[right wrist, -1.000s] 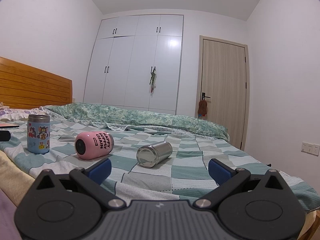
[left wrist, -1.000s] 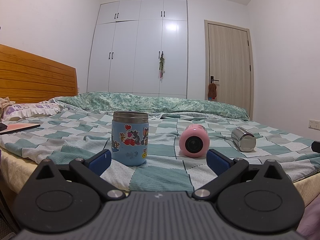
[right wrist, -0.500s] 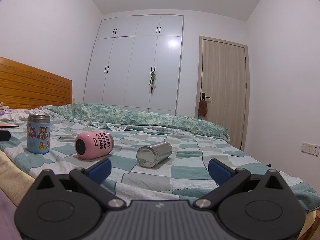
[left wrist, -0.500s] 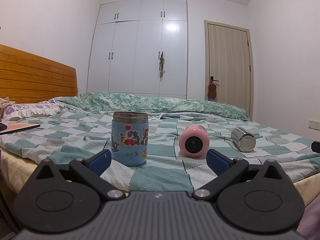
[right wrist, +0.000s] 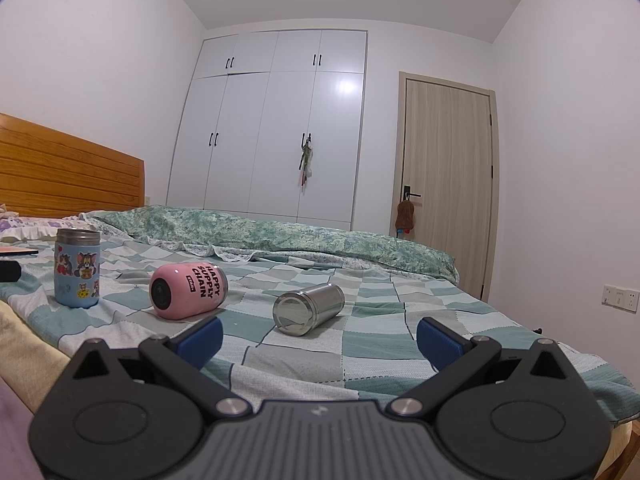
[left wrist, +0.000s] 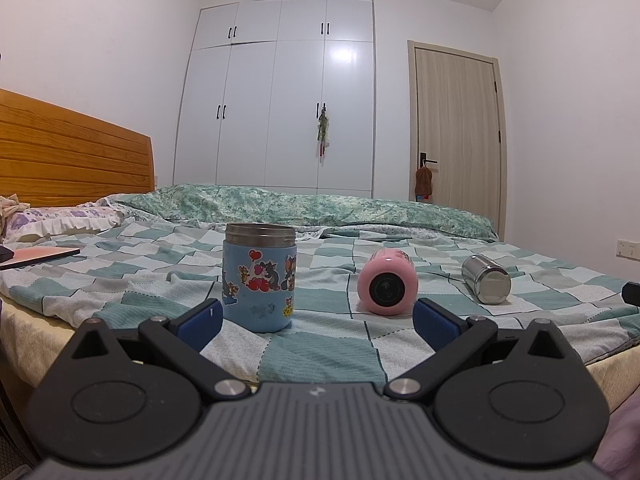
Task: Flip cup upright
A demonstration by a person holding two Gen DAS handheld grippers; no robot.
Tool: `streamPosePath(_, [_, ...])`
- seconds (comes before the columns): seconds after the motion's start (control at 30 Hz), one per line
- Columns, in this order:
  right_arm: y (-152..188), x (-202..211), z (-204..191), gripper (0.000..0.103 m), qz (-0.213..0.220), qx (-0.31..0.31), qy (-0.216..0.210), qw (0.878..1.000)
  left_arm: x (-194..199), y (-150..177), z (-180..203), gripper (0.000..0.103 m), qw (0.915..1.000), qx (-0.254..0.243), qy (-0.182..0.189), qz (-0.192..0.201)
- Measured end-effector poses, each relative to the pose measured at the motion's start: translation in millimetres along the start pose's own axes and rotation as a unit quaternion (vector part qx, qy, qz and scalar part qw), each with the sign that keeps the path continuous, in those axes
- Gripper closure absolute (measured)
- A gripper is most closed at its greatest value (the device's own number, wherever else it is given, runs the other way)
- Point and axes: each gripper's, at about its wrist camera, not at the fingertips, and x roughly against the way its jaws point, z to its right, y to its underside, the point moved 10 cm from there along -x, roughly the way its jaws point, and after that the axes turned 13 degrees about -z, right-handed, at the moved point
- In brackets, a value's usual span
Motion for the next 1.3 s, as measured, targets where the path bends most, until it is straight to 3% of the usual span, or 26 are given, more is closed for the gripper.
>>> streamPosePath(0.93, [2,-3,-8,0.0,-0.007,0.01,0.003,1.0,-1,-1,2,0.0,0.9999,-0.007,-0.002,-0.007])
streamPosePath(1.1, [-12,-13,-17,0.0,-0.018,0.025,-0.039,0.999,-13,-16,16,0.0,0.999,-0.03,0.017,-0.029])
streamPosePath(1.3, [-43,-39,-27,0.0,-0.021,0.033,-0.068,0.997,-29,-57,49,0.0,0.9946,-0.075,0.048,-0.054])
